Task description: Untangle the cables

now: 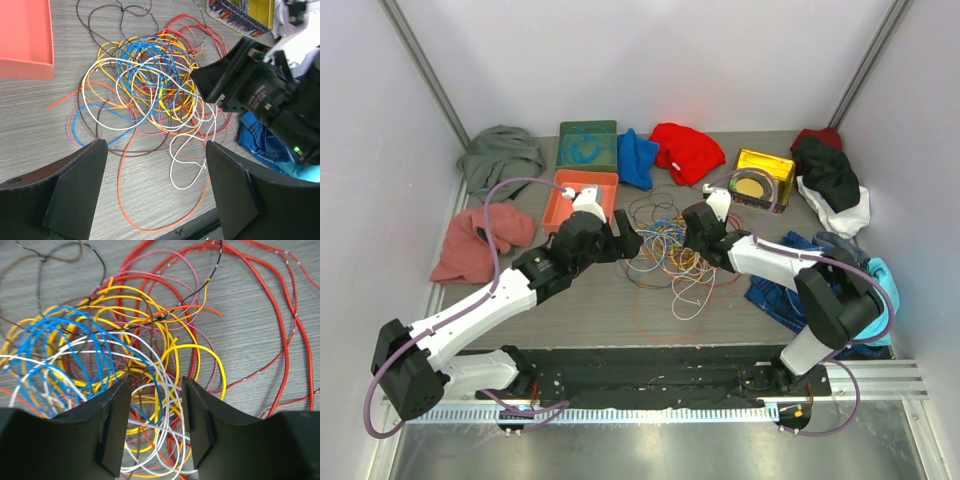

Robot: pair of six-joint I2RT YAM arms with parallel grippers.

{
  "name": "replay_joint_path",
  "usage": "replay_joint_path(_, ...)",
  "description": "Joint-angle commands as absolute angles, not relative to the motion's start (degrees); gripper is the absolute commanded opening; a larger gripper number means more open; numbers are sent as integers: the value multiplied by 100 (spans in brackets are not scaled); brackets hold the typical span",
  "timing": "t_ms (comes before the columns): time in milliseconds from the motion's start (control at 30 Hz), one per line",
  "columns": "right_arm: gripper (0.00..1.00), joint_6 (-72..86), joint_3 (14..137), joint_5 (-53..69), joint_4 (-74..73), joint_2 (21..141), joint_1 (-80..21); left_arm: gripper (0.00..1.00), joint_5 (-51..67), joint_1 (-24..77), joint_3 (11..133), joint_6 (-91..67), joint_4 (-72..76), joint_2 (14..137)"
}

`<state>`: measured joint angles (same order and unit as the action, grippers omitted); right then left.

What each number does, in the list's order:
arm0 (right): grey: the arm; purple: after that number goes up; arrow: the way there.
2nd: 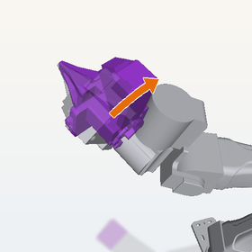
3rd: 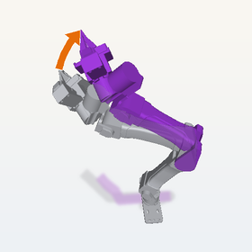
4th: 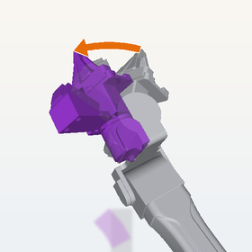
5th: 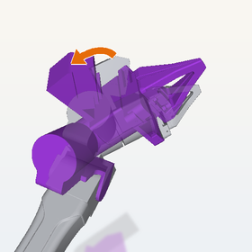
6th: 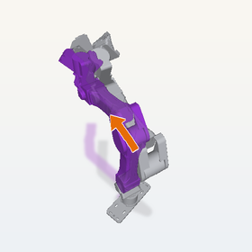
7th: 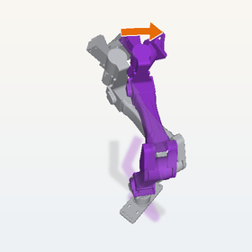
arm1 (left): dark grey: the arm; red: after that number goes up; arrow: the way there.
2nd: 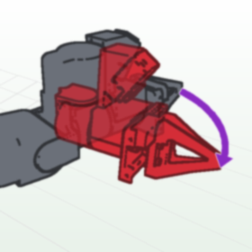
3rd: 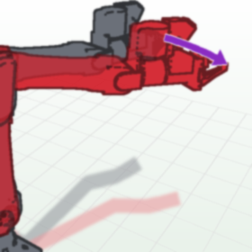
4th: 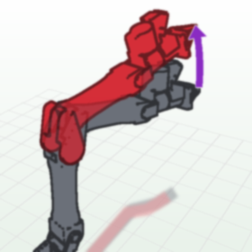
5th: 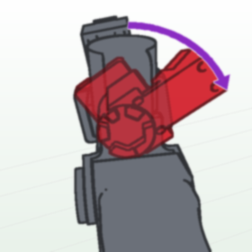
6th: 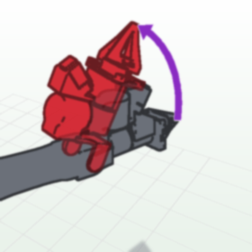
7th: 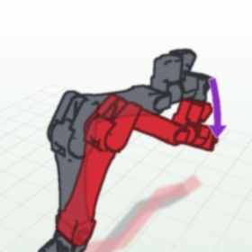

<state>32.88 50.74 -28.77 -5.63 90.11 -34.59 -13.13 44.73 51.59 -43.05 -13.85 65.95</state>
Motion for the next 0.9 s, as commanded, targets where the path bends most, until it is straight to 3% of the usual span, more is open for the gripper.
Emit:
replay_joint_path(0, 46, 3261, 5387, -2936, -352, 9219, -3375, 84, -1441, 4474, 5089, -4307, -1292, 6513)
replay_joint_path(67, 35, 3217, 5449, -2935, -317, 9272, -3366, 84, -1468, 4474, 5089, -4307, -1301, 6513)
replay_joint_path(100, 23, 3208, 5475, -2962, -316, 9264, -3375, 84, -1494, 4474, 5089, -4307, -1309, 6504)
replay_joint_path(200, 1, 3182, 5520, -3006, -395, 8931, -3384, 83, -1547, 4465, 5089, -4307, -1318, 6487)
replay_joint_path(367, 1, 2954, 5107, -2752, 155, 7325, -3866, 82, -1722, 4465, 5019, -4315, -1222, 6320)
replay_joint_path(500, 1, 2532, 5255, -2400, 141, 6120, -4385, 96, -1714, 4465, 4843, -4429, -862, 6144)
replay_joint_path(567, 1, 2470, 5659, -2347, -254, 5977, -4639, 100, -1670, 4456, 4782, -4465, -626, 6056)
replay_joint_path(867, 1, 2575, 6951, -1723, -993, 5599, -4975, 100, -1345, 4456, 4826, -4131, -150, 5714)
